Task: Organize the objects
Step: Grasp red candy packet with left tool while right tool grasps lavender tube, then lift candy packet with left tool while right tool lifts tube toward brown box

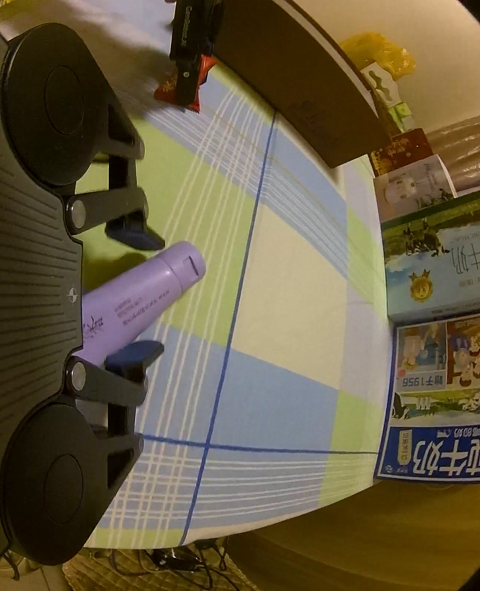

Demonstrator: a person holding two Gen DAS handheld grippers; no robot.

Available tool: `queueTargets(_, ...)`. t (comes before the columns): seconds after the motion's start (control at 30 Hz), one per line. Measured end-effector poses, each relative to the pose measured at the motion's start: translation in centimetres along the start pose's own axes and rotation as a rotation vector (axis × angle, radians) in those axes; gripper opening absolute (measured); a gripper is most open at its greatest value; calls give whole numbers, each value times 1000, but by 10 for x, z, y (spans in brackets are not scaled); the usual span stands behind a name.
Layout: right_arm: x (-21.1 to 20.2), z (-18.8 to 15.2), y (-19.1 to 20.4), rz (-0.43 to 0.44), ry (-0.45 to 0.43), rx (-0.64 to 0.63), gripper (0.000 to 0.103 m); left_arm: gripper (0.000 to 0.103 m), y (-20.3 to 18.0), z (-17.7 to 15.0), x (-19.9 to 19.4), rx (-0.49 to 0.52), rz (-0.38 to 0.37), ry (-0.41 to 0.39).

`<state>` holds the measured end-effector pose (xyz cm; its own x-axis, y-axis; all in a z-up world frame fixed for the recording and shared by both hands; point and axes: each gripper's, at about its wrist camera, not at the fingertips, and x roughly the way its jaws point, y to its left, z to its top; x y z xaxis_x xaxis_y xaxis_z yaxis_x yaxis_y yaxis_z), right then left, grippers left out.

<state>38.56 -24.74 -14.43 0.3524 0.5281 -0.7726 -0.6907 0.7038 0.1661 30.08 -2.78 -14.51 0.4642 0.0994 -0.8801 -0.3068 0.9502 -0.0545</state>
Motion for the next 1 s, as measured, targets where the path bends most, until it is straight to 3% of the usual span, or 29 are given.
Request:
queueTargets(0.07, 0, -4, 5, -9, 3, -8, 31, 40, 1, -2, -1, -2, 0, 2)
queueTargets(0.27, -4, -13, 34, -16, 31, 9, 31, 40, 5, -10, -7, -3, -6, 4)
queueTargets(0.63, -9, -38, 106, 83, 76, -98, 31, 40, 25, -47, -30, -6, -39, 4)
queueTargets(0.83, -7, -46, 131, 107, 78, -145, 31, 44, 39, -68, -44, -32, -42, -3)
queueTargets(1.0, -6, -47, 135, 97, 75, -143, 31, 55, 42, -78, -51, -65, -64, -4)
